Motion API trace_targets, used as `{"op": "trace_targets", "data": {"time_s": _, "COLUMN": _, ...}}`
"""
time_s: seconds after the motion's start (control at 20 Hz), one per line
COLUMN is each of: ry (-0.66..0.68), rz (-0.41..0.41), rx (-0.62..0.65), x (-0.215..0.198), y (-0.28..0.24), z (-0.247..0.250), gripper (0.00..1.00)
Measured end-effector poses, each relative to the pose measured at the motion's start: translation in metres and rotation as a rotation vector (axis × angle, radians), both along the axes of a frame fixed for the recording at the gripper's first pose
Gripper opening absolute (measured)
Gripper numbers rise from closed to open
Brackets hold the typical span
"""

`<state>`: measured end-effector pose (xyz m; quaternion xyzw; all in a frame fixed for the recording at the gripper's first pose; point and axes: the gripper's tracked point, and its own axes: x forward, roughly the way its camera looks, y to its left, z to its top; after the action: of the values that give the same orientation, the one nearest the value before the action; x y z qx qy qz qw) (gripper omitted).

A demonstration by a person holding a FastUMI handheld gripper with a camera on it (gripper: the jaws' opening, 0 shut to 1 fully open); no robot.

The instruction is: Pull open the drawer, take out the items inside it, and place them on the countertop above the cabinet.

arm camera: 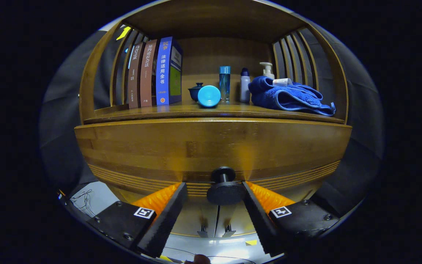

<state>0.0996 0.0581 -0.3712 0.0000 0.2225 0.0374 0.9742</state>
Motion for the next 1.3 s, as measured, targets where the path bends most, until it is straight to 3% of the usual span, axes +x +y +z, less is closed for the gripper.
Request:
{"op": "trace_targets", "data": {"time_s": 0.4, "ry": 0.003, "rz": -0.009, "rx": 0.019, "x": 0.009, "y": 0.002, "z": -0.004, "gripper": 0.99}}
{"op": "trace_targets", "data": {"time_s": 0.65, "ry": -0.036, "rz": -0.012, "rx": 0.024, "x": -0.013, "y": -0.001, "z": 0.015, "gripper": 1.00}}
{"op": "trace_targets", "data": {"time_s": 0.95, "ry": -0.153, "rz": -0.017, "rx": 0.033, "x": -0.050, "y": -0.014, "z": 0.094, "gripper": 1.00}}
{"op": "trace_targets", "data": {"time_s": 1.3, "ry": -0.287, "rz": -0.017, "rx": -0.029, "x": -0.072, "y": -0.039, "z": 0.233, "gripper": 1.00}}
